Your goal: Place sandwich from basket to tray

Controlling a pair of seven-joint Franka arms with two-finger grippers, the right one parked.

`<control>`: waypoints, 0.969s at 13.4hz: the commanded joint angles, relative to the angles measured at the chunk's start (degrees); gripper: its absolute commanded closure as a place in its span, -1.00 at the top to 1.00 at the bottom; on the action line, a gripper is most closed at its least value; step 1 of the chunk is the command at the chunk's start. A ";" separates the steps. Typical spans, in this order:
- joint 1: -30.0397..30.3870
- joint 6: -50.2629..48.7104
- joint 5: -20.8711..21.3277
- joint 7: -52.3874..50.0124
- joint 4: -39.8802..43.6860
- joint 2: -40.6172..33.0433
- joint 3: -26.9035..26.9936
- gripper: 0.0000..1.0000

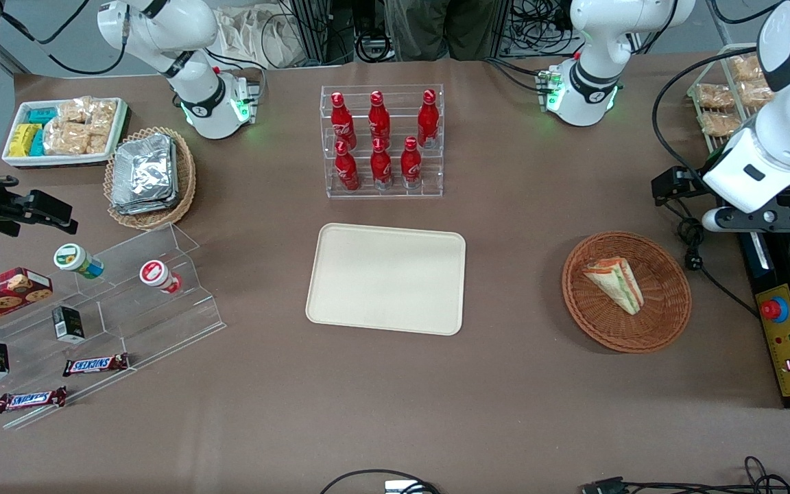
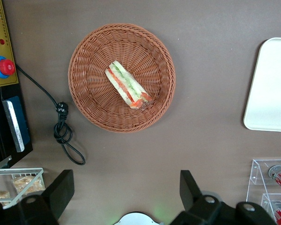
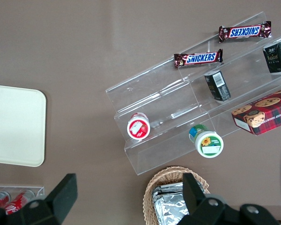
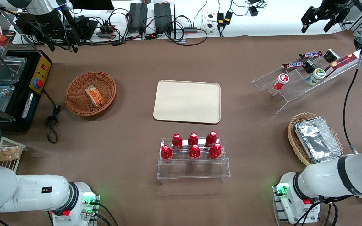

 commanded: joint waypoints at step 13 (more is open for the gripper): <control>2.75 1.49 -0.06 -8.54 -3.13 2.07 -0.33 1.00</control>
